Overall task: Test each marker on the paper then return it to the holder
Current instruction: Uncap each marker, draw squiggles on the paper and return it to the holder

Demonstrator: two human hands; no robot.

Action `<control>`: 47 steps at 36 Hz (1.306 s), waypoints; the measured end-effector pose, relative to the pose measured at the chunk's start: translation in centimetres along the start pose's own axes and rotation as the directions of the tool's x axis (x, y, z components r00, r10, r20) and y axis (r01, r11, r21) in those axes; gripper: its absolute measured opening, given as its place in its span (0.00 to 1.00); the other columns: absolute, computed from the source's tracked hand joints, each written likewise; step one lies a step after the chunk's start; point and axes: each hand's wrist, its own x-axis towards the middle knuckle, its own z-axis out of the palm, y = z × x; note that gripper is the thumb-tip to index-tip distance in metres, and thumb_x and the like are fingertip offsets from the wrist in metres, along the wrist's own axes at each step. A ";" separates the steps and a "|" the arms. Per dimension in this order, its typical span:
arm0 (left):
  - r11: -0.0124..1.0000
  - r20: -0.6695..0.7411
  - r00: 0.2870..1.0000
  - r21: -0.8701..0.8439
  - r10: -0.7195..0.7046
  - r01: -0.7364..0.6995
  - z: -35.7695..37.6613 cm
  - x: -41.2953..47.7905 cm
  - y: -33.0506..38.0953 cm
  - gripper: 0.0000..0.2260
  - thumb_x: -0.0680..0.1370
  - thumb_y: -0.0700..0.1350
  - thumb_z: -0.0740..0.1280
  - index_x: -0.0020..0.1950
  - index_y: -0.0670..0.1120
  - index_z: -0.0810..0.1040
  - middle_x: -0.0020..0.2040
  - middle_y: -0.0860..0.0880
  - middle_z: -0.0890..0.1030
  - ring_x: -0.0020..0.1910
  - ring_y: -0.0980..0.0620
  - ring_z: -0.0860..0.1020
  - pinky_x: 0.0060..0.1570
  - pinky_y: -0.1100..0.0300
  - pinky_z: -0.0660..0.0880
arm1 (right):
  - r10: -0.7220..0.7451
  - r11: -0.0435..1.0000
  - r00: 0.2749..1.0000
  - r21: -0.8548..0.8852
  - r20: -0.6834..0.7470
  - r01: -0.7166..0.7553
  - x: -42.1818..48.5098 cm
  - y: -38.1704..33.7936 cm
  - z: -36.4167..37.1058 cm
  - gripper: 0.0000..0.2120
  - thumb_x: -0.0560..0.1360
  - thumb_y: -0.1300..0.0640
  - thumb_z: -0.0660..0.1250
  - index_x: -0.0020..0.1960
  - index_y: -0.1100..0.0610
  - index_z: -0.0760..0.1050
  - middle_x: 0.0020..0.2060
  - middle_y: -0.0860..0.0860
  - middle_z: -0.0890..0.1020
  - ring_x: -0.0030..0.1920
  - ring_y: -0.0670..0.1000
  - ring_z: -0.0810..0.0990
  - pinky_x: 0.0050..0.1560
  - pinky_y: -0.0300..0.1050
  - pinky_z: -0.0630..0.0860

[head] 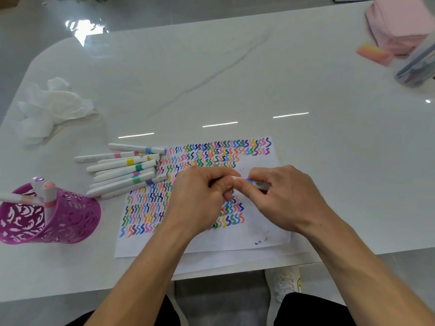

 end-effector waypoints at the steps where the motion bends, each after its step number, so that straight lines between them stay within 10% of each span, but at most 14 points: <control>1: 0.999 -0.009 1.000 -0.025 -0.021 0.021 -0.2 0.1 0.0 0.08 0.80 0.43 0.70 0.52 0.54 0.86 0.35 0.55 0.85 0.35 0.61 0.83 0.39 0.64 0.81 | 0.013 1.000 1.000 0.029 -0.010 -0.012 0.0 -0.1 0.0 0.30 0.77 0.28 0.57 0.30 0.51 0.63 0.21 0.46 0.67 0.24 0.49 0.67 0.28 0.40 0.60; 8: 1.000 -0.017 0.999 0.003 -0.027 0.027 -0.6 0.2 -0.1 0.06 0.80 0.47 0.70 0.54 0.55 0.85 0.36 0.57 0.85 0.37 0.63 0.83 0.40 0.69 0.80 | 0.063 0.995 0.997 0.071 0.048 -0.066 0.0 -0.2 -0.5 0.28 0.75 0.27 0.54 0.33 0.49 0.66 0.25 0.47 0.71 0.26 0.48 0.68 0.30 0.40 0.61; 12: 0.999 -0.135 0.991 0.038 -0.021 0.026 -0.7 0.4 -0.4 0.04 0.79 0.49 0.70 0.51 0.56 0.84 0.35 0.57 0.84 0.36 0.61 0.82 0.38 0.64 0.79 | 0.131 0.951 0.990 0.275 0.057 -0.142 0.0 0.2 -0.6 0.08 0.85 0.46 0.58 0.54 0.45 0.74 0.33 0.49 0.79 0.33 0.48 0.77 0.35 0.49 0.71; 15: 0.997 -0.193 0.981 0.065 -0.016 0.029 -1.0 0.5 -0.6 0.04 0.79 0.50 0.70 0.52 0.56 0.85 0.36 0.58 0.83 0.36 0.62 0.81 0.38 0.63 0.79 | 0.122 0.919 0.992 0.377 -0.002 -0.112 0.2 0.6 -0.7 0.13 0.85 0.56 0.59 0.65 0.39 0.66 0.40 0.49 0.83 0.33 0.45 0.78 0.34 0.38 0.72; 21: 0.993 -0.229 0.973 0.108 -0.014 0.040 -1.1 0.6 -0.8 0.05 0.79 0.50 0.70 0.53 0.55 0.85 0.37 0.58 0.83 0.38 0.63 0.80 0.41 0.63 0.80 | 0.161 0.817 0.987 0.561 -0.005 -0.131 0.5 0.6 -0.6 0.13 0.84 0.61 0.62 0.50 0.45 0.79 0.49 0.46 0.86 0.34 0.50 0.84 0.38 0.43 0.79; 28: 0.970 -0.185 0.983 0.237 -0.004 0.049 -0.9 0.7 -0.9 0.05 0.80 0.51 0.69 0.53 0.57 0.84 0.36 0.60 0.79 0.38 0.64 0.78 0.36 0.74 0.70 | 0.184 0.664 0.982 0.732 0.043 -0.157 0.9 0.7 -0.5 0.21 0.78 0.75 0.59 0.57 0.54 0.83 0.49 0.50 0.89 0.44 0.56 0.88 0.42 0.46 0.85; 36: 0.955 -0.102 0.995 0.296 0.000 0.030 -0.7 1.2 -1.4 0.06 0.78 0.51 0.70 0.53 0.57 0.85 0.46 0.58 0.79 0.43 0.61 0.77 0.46 0.64 0.71 | 0.214 0.706 0.975 0.699 -0.057 -0.114 1.1 0.5 0.1 0.08 0.75 0.48 0.77 0.48 0.51 0.82 0.34 0.50 0.84 0.30 0.54 0.84 0.32 0.43 0.79; 47: 0.950 -0.123 0.992 0.311 0.011 0.028 -0.5 1.5 -1.8 0.06 0.80 0.49 0.69 0.54 0.57 0.84 0.47 0.59 0.75 0.46 0.58 0.75 0.48 0.63 0.68 | 0.322 0.626 0.930 0.777 -0.180 -0.067 1.5 1.4 1.6 0.05 0.74 0.56 0.71 0.48 0.53 0.76 0.35 0.56 0.85 0.32 0.58 0.85 0.33 0.47 0.80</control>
